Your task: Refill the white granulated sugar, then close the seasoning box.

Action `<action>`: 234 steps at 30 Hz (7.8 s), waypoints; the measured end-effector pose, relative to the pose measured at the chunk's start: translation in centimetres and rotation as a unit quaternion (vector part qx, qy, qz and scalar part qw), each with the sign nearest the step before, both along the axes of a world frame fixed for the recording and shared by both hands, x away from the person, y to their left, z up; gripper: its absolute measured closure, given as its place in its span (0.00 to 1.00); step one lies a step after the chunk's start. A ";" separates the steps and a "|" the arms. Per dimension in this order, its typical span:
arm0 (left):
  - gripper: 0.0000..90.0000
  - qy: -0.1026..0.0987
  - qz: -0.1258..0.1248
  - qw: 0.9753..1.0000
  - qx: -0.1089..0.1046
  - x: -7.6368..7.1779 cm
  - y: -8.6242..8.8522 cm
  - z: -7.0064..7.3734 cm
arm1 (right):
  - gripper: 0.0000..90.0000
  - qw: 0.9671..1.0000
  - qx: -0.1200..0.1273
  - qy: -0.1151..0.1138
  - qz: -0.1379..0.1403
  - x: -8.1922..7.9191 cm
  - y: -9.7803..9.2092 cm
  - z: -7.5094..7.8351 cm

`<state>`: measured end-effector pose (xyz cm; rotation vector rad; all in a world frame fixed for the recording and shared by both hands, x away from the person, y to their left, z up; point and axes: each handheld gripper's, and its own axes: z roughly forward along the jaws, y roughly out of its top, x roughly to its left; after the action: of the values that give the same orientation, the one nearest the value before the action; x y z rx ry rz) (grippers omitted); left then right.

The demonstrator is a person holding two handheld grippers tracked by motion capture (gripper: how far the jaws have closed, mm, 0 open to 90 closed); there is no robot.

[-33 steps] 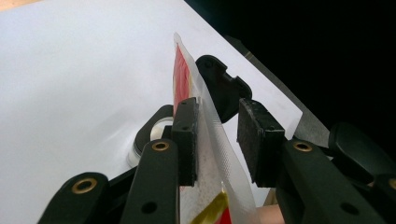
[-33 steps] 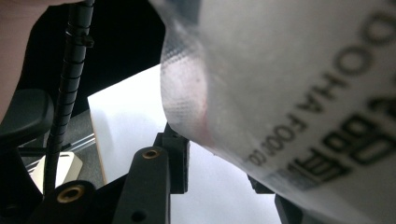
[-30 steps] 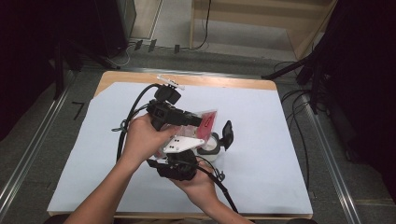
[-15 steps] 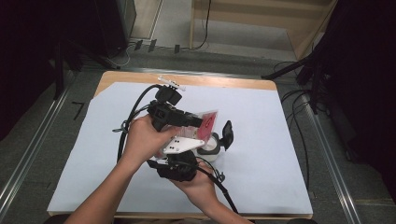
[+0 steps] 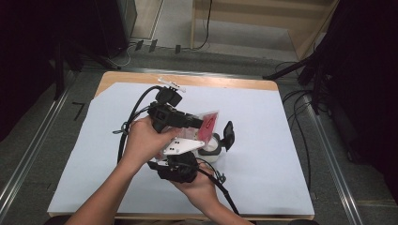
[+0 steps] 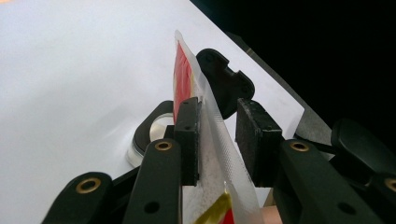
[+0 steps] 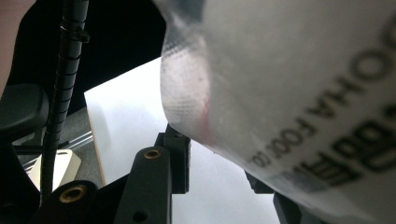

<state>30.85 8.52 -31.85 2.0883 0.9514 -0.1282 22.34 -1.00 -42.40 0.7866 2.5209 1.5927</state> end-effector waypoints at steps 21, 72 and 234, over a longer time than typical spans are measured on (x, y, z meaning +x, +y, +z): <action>0.81 -0.024 0.011 0.999 -0.019 -0.2 0.4 0.4 | 0.71 1.000 -0.009 -0.025 -0.008 0.3 -0.1 0.5; 0.83 -0.003 0.000 0.999 0.033 -0.5 0.7 0.3 | 0.70 1.000 -0.006 -0.025 0.019 -0.2 0.3 -0.7; 0.64 -0.066 0.075 0.995 -0.029 2.7 14.2 -5.9 | 0.68 0.997 -0.068 0.036 -0.001 3.0 -10.7 -1.5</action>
<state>33.58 22.71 -37.77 1.9382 1.0077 0.0597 25.39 -11.67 -43.91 0.8432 2.6440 1.3987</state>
